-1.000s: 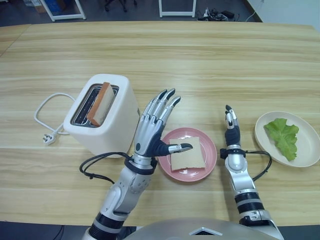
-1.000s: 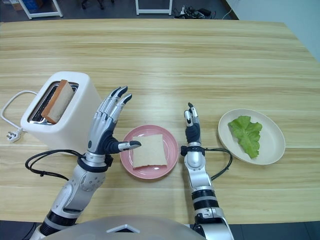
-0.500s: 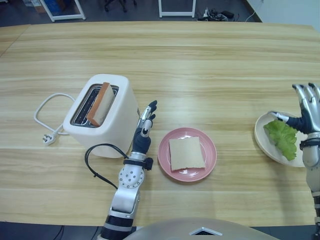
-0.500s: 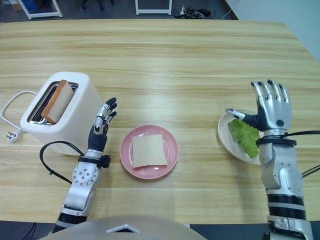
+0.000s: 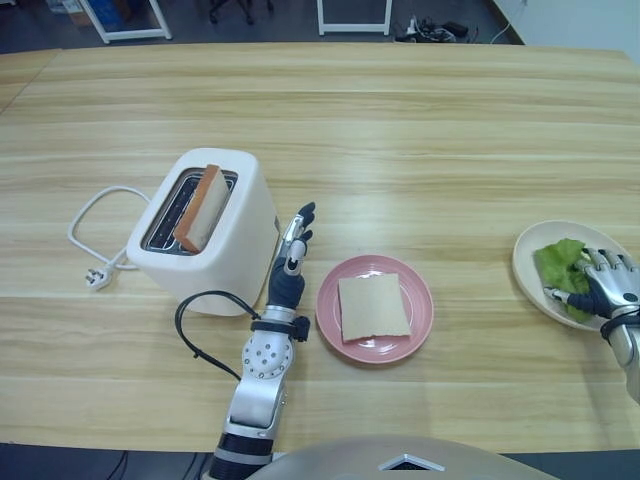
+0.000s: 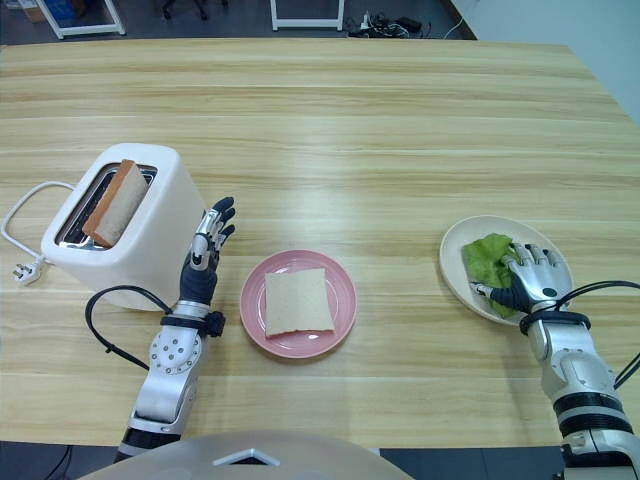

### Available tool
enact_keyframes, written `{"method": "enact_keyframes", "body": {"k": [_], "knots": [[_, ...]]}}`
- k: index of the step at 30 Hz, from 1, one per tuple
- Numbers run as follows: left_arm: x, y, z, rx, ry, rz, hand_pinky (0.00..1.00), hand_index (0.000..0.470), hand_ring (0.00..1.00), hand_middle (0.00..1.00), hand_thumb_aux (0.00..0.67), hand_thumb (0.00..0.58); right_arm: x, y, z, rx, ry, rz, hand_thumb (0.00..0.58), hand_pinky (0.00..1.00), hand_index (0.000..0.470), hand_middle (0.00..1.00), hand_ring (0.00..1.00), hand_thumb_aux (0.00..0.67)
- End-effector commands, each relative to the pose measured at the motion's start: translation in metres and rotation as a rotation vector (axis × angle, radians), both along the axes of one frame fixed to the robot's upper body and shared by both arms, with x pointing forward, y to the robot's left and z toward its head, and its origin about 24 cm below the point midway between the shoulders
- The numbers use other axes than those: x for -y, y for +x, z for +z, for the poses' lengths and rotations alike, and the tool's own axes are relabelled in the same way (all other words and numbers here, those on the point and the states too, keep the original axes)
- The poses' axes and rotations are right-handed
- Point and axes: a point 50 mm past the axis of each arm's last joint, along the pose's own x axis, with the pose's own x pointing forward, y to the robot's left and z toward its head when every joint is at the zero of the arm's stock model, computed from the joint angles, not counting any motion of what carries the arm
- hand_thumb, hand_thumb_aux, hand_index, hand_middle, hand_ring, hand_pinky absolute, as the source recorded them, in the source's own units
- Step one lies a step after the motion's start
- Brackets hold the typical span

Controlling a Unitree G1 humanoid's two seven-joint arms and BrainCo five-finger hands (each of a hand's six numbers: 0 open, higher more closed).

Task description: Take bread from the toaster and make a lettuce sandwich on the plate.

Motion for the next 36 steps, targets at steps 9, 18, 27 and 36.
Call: {"method": "enact_keyframes", "body": {"k": [9,18,27,36], "knots": [[0.000,-0.004,-0.004,-0.015,0.022,0.015,0.00,0.000,0.00,0.00,0.000,0.000,-0.030,0.005,0.020,0.123,0.025,0.140,0.580,0.00,0.470,0.00,0.00,0.670],[0.003,0.003,-0.011,-0.041,0.017,-0.004,0.00,0.000,0.00,0.00,0.000,0.000,-0.176,0.026,0.070,0.565,0.275,0.594,0.580,0.00,0.470,0.00,0.00,0.670],[-0.005,0.010,-0.022,-0.075,0.033,0.002,0.00,0.000,0.00,0.00,0.000,0.000,-0.266,0.011,0.011,0.341,0.423,0.830,0.580,0.00,0.470,0.00,0.00,0.670],[-0.005,0.010,-0.027,-0.085,0.037,0.006,0.00,0.000,0.00,0.00,0.000,0.000,-0.268,-0.033,-0.017,0.200,0.518,0.836,0.580,0.00,0.470,0.00,0.00,0.670]]}}
